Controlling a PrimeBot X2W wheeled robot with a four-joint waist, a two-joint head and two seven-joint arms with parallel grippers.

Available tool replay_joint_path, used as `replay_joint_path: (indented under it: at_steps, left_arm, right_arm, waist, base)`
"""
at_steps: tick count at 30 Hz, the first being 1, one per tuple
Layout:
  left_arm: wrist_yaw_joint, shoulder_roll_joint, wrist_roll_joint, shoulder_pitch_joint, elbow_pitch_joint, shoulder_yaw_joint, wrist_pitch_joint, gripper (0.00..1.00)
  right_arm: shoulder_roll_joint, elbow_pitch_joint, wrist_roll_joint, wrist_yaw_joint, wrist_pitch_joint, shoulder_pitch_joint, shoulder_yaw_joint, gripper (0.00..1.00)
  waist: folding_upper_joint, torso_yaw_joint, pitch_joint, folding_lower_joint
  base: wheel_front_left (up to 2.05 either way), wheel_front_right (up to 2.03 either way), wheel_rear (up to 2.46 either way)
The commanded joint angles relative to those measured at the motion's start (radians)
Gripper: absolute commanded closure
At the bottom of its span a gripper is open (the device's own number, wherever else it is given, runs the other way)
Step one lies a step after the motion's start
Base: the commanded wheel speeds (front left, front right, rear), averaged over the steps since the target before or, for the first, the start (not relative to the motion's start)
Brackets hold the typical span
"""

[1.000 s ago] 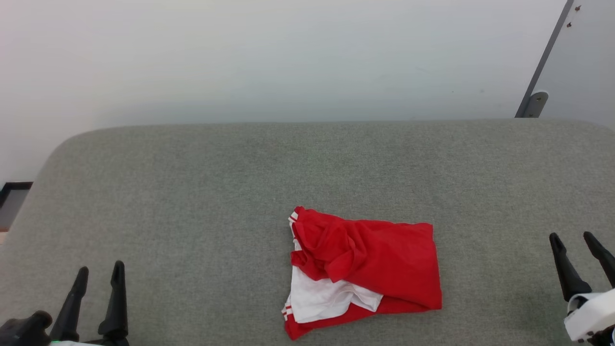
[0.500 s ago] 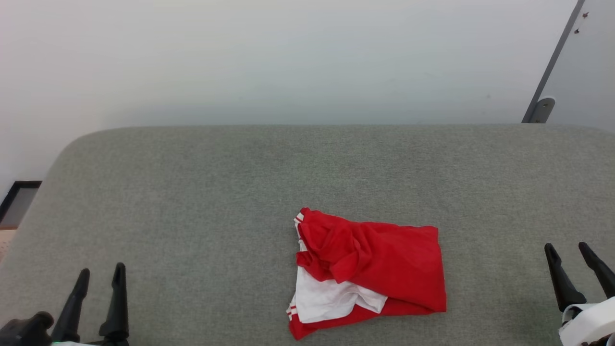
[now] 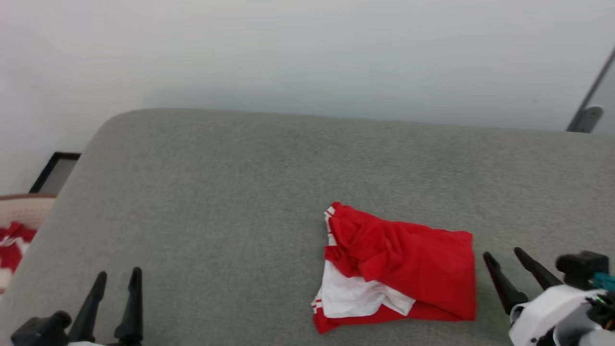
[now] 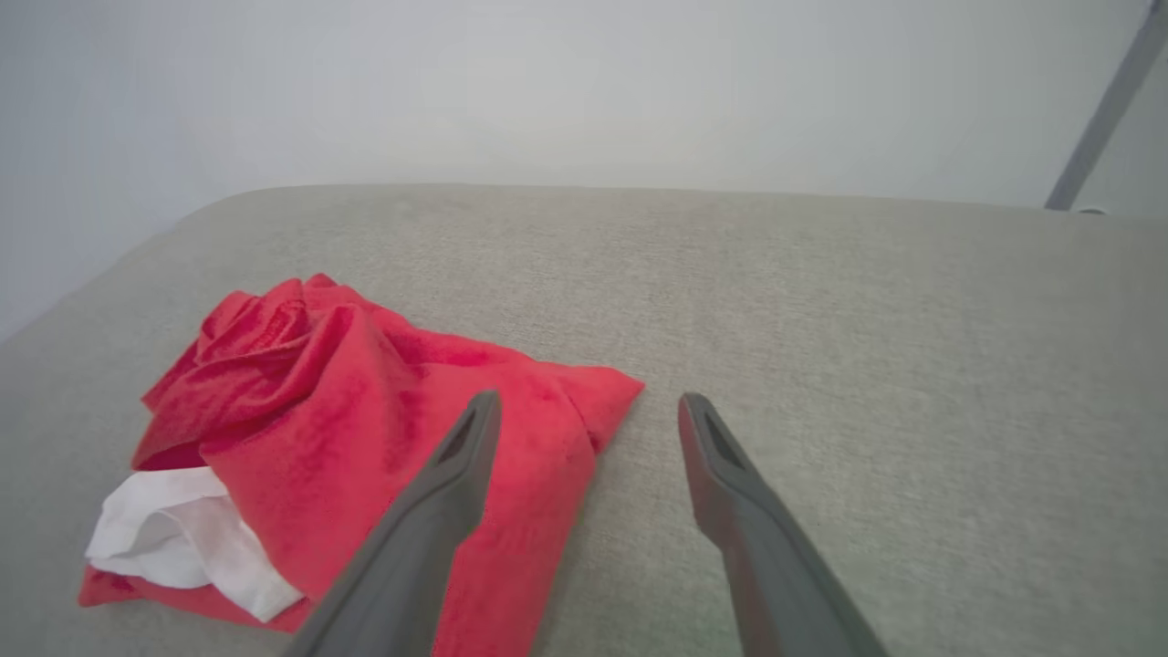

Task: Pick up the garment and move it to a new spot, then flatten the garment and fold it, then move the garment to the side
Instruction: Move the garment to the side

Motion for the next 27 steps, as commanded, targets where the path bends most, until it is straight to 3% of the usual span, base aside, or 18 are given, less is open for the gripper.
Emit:
replay_joint_path:
  at_steps: [1, 9, 21, 27]
  left_arm:
    - [-0.003, -0.003, 0.004, -0.010, 0.002, -0.005, 0.001, 0.00]
    - [-0.003, -0.015, 0.005, -0.025, 0.007, -0.026, 0.001, 0.00]
    - [-0.003, -0.035, 0.003, -0.034, 0.013, -0.035, 0.001, 0.00]
    - [-0.003, -0.039, 0.003, -0.044, 0.017, -0.045, 0.001, 0.00]
  right_arm:
    - [0.001, 0.012, 0.002, -0.002, 0.018, -0.022, 0.010, 0.00]
    - [0.021, 0.121, 0.019, -0.002, 0.184, -0.091, 0.024, 0.00]
    - [0.054, 0.201, 0.005, -0.002, 0.433, -0.115, -0.039, 0.00]
    - [0.117, 0.255, 0.004, -0.002, 0.573, -0.125, -0.097, 0.00]
  waist:
    - [0.0000, 0.040, 0.025, 0.0000]
    - [0.0000, 0.101, 0.048, 0.0000]
    - [0.0000, 0.122, 0.067, 0.0000]
    - [0.0000, 0.127, 0.080, 0.0000]
  base:
    - [0.00, 0.00, 0.00]
    - [0.00, 0.00, 0.00]
    - [0.00, 0.00, 0.00]
    - [0.00, 0.00, 0.00]
